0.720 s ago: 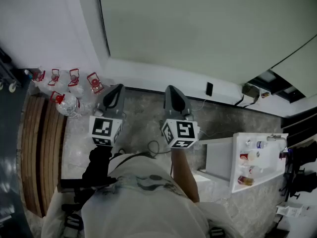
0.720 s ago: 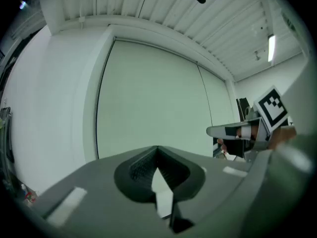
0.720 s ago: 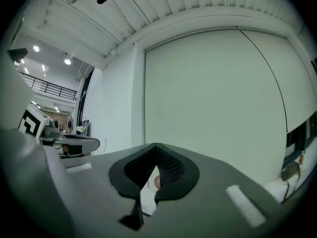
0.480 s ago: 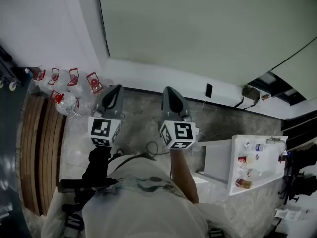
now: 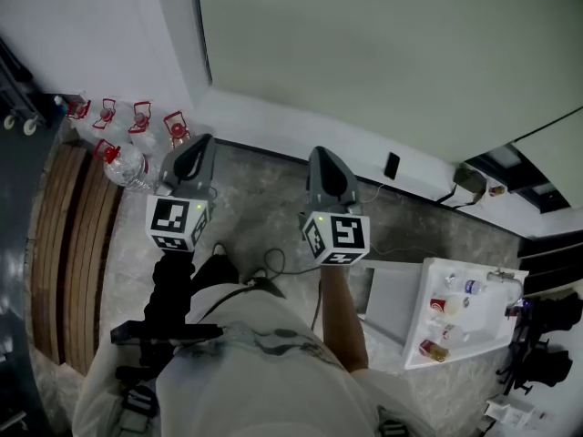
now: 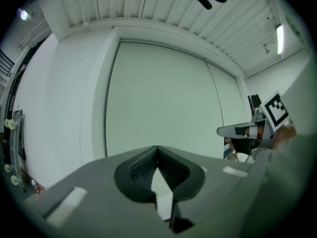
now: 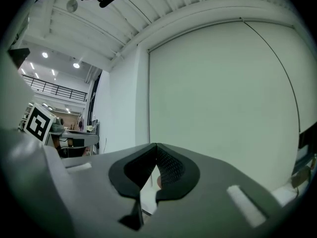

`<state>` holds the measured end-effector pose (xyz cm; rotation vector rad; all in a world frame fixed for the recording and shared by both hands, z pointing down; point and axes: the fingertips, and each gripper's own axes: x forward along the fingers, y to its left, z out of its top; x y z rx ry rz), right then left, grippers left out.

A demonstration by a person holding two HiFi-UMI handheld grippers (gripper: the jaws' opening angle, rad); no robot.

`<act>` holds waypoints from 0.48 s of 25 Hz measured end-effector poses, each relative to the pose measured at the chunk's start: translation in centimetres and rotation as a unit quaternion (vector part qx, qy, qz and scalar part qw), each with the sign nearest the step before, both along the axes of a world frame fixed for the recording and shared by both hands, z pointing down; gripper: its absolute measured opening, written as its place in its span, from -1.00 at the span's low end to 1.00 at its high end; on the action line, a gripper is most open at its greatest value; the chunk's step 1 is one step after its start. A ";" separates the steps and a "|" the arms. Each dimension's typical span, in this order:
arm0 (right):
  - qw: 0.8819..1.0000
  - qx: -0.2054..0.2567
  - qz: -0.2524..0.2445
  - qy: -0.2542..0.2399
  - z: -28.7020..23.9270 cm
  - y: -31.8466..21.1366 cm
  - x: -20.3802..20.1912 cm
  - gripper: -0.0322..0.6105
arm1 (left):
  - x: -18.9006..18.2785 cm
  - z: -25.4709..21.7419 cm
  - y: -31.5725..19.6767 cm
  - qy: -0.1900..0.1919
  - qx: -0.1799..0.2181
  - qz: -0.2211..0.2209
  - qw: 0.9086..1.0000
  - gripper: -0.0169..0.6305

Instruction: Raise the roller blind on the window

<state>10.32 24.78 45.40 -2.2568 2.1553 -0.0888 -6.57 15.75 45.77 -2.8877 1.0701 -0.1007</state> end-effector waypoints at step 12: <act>1.000 -0.001 -0.012 -0.014 0.6 -10.6 0.9 -0.89 | 2.4 1.0 -10.0 0.009 -0.007 -0.004 1.000 -0.96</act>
